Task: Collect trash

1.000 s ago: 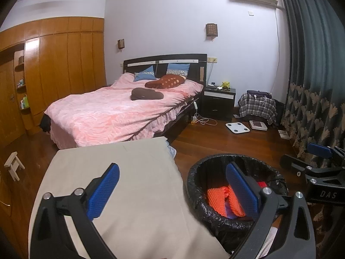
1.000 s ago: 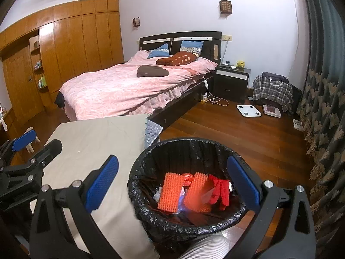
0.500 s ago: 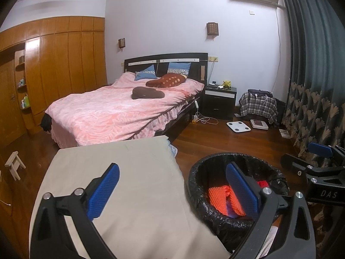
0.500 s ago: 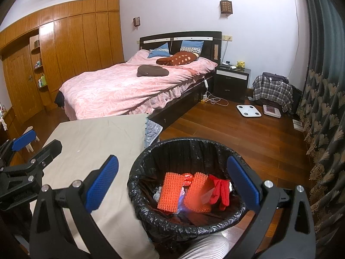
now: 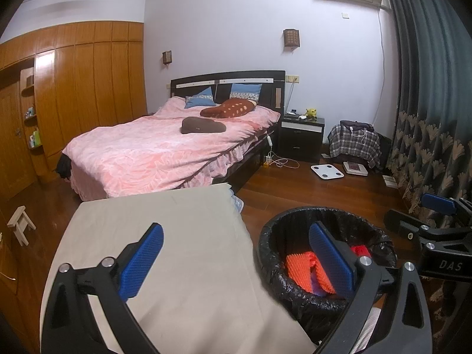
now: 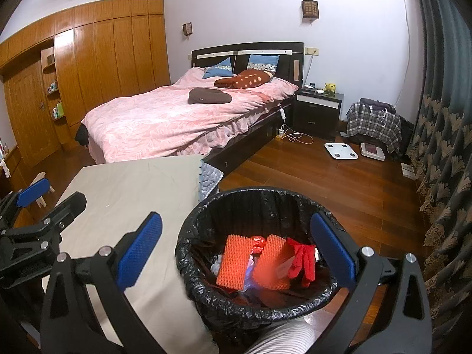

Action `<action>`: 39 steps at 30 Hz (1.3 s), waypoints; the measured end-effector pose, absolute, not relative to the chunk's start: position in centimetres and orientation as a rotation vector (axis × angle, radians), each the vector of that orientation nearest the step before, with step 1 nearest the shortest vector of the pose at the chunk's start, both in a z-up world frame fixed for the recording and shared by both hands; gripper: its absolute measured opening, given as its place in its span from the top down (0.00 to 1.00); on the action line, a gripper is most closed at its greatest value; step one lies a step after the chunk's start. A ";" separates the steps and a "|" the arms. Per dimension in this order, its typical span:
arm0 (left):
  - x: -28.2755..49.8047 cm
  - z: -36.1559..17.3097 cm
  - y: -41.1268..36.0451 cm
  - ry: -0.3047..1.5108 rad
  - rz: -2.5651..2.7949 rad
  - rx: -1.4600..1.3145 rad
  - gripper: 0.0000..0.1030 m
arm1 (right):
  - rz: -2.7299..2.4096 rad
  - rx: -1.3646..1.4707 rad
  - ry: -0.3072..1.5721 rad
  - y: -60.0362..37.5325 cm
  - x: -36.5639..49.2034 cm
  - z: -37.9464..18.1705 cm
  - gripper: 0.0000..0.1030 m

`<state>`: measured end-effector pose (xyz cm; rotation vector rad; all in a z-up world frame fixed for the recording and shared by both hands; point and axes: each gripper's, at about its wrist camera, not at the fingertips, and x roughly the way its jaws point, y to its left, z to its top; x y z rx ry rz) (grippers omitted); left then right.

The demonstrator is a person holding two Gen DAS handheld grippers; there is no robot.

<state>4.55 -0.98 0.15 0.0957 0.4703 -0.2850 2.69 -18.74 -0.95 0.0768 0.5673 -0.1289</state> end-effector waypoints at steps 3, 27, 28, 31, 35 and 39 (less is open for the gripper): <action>4.6 0.2 -1.0 0.471 -0.285 0.096 0.06 | -0.129 0.076 0.568 -18.7 2.7 -1.0 0.05; 4.6 -0.5 -0.5 0.478 -0.280 0.096 0.06 | -0.130 0.077 0.569 -18.7 2.7 -1.0 0.05; 4.7 -0.5 -0.6 0.479 -0.281 0.095 0.06 | -0.130 0.078 0.570 -18.7 2.7 -1.0 0.05; 4.7 -0.4 -0.6 0.480 -0.281 0.096 0.06 | -0.130 0.078 0.570 -18.6 2.7 -1.1 0.05; 4.7 -0.4 -0.6 0.480 -0.281 0.096 0.06 | -0.130 0.077 0.571 -18.7 2.8 -1.1 0.05; 4.7 -0.9 -0.5 0.489 -0.282 0.094 0.06 | -0.130 0.077 0.571 -18.7 2.7 -1.1 0.05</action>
